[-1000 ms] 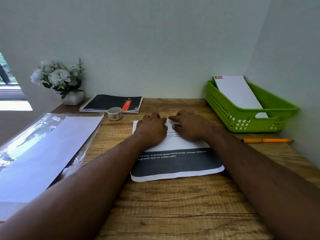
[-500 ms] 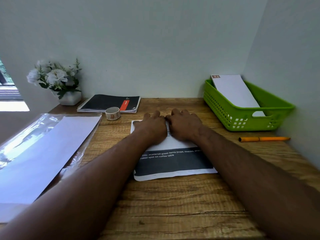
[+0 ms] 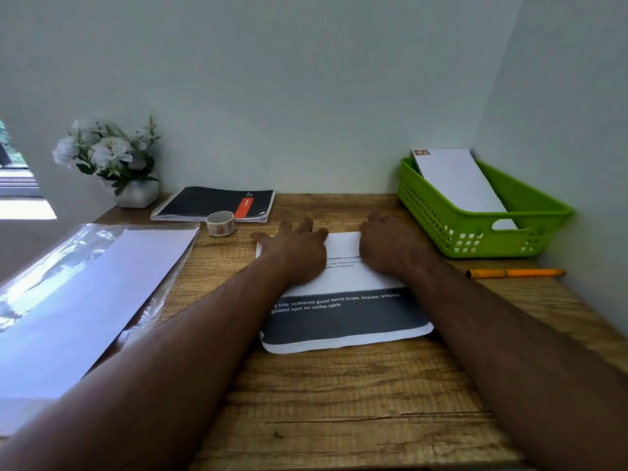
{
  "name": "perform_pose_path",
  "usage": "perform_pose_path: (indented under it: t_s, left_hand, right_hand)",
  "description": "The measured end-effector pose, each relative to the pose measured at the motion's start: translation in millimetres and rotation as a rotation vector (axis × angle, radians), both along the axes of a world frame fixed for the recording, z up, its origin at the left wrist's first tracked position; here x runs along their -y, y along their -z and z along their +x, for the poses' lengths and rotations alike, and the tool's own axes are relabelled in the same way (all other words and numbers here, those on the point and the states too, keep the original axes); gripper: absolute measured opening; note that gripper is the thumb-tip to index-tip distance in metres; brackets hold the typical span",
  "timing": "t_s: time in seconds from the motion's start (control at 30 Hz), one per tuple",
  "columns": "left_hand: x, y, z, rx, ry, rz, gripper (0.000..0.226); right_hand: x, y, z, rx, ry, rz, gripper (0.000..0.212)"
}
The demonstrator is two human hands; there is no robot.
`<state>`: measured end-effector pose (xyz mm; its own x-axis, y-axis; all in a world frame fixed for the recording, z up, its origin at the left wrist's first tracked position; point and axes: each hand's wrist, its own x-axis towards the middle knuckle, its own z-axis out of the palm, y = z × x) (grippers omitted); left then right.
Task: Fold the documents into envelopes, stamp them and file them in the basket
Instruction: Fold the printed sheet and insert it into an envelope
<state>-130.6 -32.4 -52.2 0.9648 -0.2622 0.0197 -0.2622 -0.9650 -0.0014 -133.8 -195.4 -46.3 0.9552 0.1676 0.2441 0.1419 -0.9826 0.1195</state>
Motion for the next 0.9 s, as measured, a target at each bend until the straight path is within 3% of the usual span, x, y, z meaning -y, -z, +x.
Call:
perform_pose_path:
  t_s: [0.2,0.47,0.9]
  left_hand:
    - [4,-2,-2,0.014,-0.009,0.004,0.048]
    - [7,-4,-3,0.118,-0.045,0.118,0.042]
    - [-25,-16,-9,0.137,-0.208,0.361,0.040]
  right_hand:
    - [-7,15,6,-0.108,-0.202,0.265,0.035]
    - [-9,14,7,-0.159,-0.214,0.272,0.033]
    - [-6,7,4,-0.222,-0.208,0.348,0.036]
